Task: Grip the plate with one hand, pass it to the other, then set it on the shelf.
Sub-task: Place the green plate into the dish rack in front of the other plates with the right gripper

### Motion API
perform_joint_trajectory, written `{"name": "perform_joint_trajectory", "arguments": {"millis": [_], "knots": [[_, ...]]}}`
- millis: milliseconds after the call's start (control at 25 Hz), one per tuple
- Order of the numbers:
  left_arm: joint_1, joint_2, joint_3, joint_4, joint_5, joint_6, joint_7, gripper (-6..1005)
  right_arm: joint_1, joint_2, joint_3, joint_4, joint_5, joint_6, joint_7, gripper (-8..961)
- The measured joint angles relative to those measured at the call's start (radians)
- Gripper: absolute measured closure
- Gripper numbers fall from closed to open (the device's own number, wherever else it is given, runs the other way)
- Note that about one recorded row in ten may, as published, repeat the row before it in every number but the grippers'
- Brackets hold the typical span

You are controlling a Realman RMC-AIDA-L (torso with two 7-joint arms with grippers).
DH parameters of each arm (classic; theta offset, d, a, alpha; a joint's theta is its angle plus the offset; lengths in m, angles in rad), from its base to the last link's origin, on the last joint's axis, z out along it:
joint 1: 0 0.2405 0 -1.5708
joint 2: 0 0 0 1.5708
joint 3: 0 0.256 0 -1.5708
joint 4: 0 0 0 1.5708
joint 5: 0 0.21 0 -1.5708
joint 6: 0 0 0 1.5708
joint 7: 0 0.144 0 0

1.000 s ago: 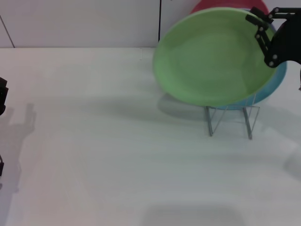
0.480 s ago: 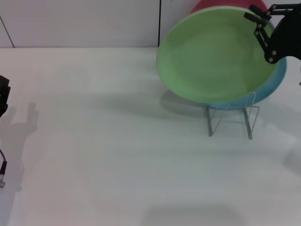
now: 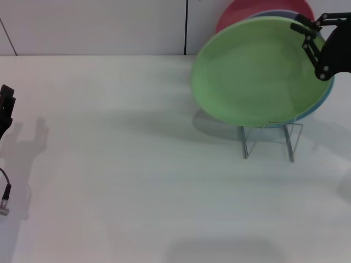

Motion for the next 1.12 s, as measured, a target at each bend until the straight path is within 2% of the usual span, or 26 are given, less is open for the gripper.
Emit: {"name": "perform_joint_trajectory", "arguments": {"millis": [1120], "knots": [[-0.003,0.0,-0.013,-0.063,0.0,-0.066,0.027,381,-0.008,-0.001,-0.027,-0.114,0.0,-0.049,-0.002,920]]}}
